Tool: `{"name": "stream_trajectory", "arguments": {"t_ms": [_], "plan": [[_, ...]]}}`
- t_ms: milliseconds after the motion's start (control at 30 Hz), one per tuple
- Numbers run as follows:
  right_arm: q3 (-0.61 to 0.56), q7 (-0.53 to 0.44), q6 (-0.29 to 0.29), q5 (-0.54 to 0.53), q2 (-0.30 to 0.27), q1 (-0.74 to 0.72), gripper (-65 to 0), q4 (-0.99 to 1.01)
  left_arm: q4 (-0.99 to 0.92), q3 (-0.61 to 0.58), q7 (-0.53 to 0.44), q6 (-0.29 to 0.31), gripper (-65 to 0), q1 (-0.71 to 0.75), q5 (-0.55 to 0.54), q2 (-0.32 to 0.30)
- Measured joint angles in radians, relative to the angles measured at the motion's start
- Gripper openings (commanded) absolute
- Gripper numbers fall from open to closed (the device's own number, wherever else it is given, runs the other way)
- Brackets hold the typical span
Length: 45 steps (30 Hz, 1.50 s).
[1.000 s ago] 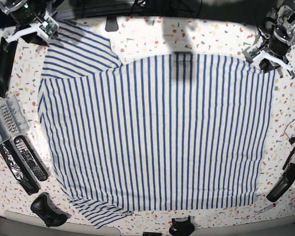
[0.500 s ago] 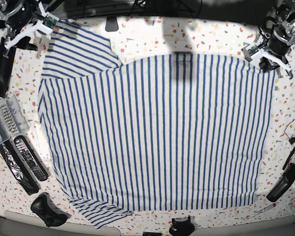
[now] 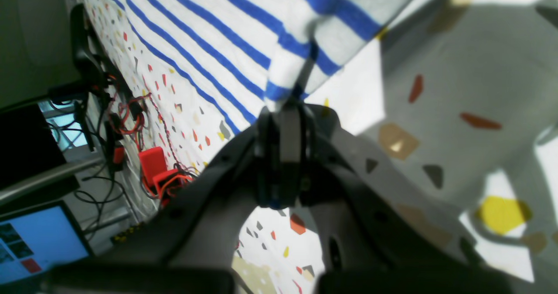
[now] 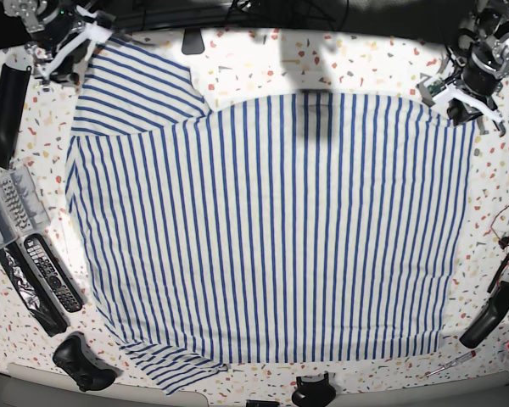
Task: Layout the t-shirt on the table in an organized manner, then fold the t-shirt properly
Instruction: 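Grasp the shirt's shoulder corners with the left and right grippers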
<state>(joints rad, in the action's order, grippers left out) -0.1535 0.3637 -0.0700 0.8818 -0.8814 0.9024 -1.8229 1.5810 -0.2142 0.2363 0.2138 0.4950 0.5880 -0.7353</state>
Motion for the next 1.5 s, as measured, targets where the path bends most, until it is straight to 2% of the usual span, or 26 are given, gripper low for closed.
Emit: {"name": "stream_trajectory", "arguments": {"t_ms": [100, 267, 533, 733, 867, 1000, 1033, 1167, 1233, 1433, 1500], "plan": [[-0.095, 0.014, 0.023, 0.034, 0.0, -0.077, -33.0, 0.04, 0.0, 0.0, 0.0, 0.0, -65.0, 0.0, -0.001, 0.001], [-0.211, 0.049, 0.022, 0.035, 0.0, -0.197, -33.0, 0.074, 0.0, 0.0, 0.0, 0.0, -65.0, 0.0, 0.001, 0.001], [-0.337, 0.114, -0.038, 0.035, -0.008, -0.314, -33.0, 0.074, 0.0, 0.0, 0.001, 0.0, -65.0, 0.0, 0.001, 0.001], [-0.348, 0.137, -0.042, 0.029, 0.005, -0.346, -33.0, 0.072, 0.0, 0.0, 0.015, -0.003, -65.0, -0.002, 0.001, 0.013], [-0.348, 0.159, -0.043, -0.019, 0.002, -0.345, -33.1, 0.063, 0.0, 0.0, 0.018, -0.003, -65.0, -0.002, 0.001, 0.018], [-0.343, 0.157, -0.033, -0.018, -0.026, -0.303, -33.1, 0.057, 0.001, 0.0, 0.018, -0.003, -65.0, -0.001, 0.003, 0.018], [-0.342, 0.159, -0.013, -0.018, -0.04, -0.286, -33.2, 0.048, 0.001, 0.0, 0.018, -0.003, -65.0, -0.001, 0.004, 0.018], [-0.343, 0.246, 0.025, 0.018, -0.076, -0.227, -33.2, -0.007, 0.001, 0.0, 0.017, -0.004, -65.0, -0.001, 0.004, 0.017], [-0.346, 0.252, 0.04, 0.019, -0.077, -0.207, -33.2, -0.038, 0.001, 0.0, 0.016, -0.004, -65.0, 0.0, 0.004, 0.018], [-0.341, 0.247, 0.041, 0.012, -0.077, -0.212, -33.2, -0.084, 0.001, 0.0, 0.018, -0.004, -65.0, 0.0, 0.004, 0.018], [-0.33, 0.248, 0.025, 0.007, -0.077, -0.212, -33.2, -0.084, 0.001, 0.0, 0.018, -0.004, -65.0, 0.0, 0.004, 0.018]]}}
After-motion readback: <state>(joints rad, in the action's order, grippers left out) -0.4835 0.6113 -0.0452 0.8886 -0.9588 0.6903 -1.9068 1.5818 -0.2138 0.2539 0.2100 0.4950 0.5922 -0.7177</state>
